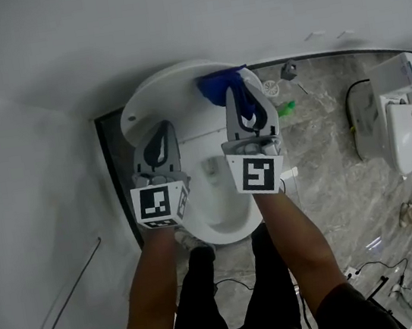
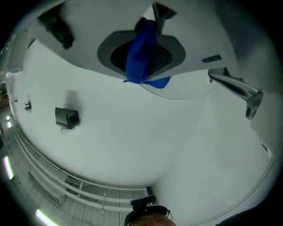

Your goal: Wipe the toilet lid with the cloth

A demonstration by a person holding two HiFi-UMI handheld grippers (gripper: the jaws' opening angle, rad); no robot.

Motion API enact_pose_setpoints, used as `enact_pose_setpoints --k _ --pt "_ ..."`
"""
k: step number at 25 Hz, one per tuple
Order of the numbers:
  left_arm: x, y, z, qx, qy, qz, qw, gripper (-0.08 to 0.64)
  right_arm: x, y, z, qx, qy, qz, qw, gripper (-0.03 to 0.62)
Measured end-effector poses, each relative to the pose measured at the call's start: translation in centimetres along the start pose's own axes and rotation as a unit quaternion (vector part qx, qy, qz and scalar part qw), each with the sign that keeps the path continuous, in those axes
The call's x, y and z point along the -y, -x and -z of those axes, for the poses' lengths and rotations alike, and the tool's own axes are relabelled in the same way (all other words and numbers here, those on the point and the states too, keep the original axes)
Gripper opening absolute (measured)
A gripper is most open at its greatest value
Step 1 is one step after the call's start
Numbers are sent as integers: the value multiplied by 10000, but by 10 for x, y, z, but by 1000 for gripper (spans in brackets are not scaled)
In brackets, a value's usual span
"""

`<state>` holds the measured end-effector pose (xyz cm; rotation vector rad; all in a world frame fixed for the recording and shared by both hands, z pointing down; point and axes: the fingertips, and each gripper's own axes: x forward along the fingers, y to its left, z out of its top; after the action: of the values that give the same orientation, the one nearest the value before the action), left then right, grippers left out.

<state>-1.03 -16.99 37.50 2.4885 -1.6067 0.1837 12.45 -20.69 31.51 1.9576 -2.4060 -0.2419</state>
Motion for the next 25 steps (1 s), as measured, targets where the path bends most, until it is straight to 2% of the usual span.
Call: enact_pose_setpoints --k 4,8,14,19,25 --pt "-21 17 12 -29 117 -234 9997 12 -48 23 -7 82 -286 -488 9984 60" --pt "-52 40 33 -164 201 -472 9985 12 -116 32 8 -38 -487 -1039 9934 60" --pt "-101 70 54 -320 249 -784 9961 12 -194 24 39 -429 -447 -1633 9846 60" --pt "-116 82 62 -423 246 -807 9955 12 -218 3 49 -513 -316 -1667 9842 60" --pt "-99 69 64 -471 184 -569 9971 12 -186 -9 63 -669 -195 -1315 9889 58"
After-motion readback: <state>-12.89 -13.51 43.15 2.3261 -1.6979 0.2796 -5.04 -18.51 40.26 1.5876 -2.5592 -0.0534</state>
